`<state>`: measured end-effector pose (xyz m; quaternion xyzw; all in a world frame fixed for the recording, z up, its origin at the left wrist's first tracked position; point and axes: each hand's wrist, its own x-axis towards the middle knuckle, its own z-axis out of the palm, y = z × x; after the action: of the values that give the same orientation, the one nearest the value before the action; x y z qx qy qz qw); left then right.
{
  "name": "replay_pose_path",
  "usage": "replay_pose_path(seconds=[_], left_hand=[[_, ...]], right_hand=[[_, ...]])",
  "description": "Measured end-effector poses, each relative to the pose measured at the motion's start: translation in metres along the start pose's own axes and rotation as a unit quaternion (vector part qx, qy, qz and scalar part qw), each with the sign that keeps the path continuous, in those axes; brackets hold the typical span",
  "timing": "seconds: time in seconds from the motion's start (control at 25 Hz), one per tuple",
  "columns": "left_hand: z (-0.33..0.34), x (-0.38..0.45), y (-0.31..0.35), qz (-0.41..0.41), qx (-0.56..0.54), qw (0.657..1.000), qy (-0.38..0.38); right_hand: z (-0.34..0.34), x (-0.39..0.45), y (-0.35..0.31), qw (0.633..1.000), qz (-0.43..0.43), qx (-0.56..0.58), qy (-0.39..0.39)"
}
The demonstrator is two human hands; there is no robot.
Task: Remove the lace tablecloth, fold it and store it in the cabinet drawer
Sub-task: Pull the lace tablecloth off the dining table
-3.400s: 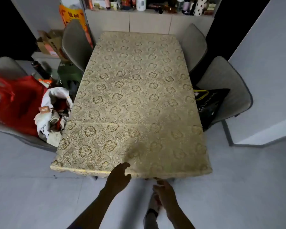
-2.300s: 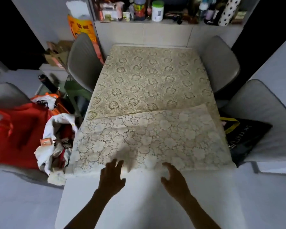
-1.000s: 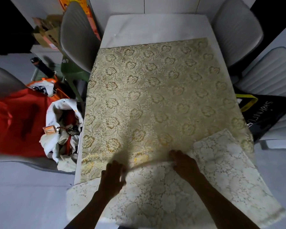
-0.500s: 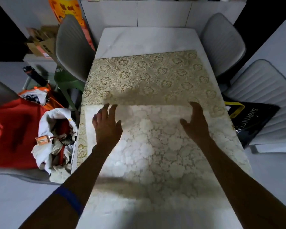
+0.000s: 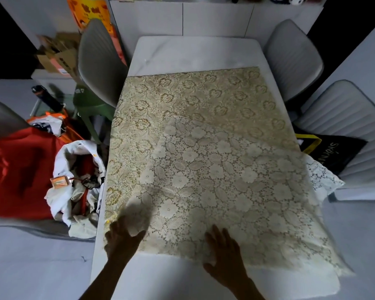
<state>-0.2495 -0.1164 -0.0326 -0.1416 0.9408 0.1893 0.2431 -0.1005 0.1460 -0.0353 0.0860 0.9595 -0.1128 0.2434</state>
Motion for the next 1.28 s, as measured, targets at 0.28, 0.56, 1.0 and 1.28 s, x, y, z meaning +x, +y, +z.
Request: replay_pose_path(seconds=[0.28,0.56,1.0,1.28], left_hand=[[-0.020,0.030,0.009,-0.057,-0.085,0.992,-0.070],[-0.040,0.043,0.004,-0.021,-0.151,0.981,-0.121],[-0.030,0.053,0.043,-0.019,-0.054,0.998,-0.022],[0.046,-0.029,0.153,0.285,0.107,0.951,-0.045]], right_hand=[[0.014,0.011,-0.016,0.998,0.049,0.043,-0.025],[-0.017,0.040,0.005,0.982,0.116,0.139,0.059],[-0.017,-0.010,0.059,0.958,0.150,0.242,0.025],[-0.071,-0.012,0.177,0.885,0.272,0.280,0.253]])
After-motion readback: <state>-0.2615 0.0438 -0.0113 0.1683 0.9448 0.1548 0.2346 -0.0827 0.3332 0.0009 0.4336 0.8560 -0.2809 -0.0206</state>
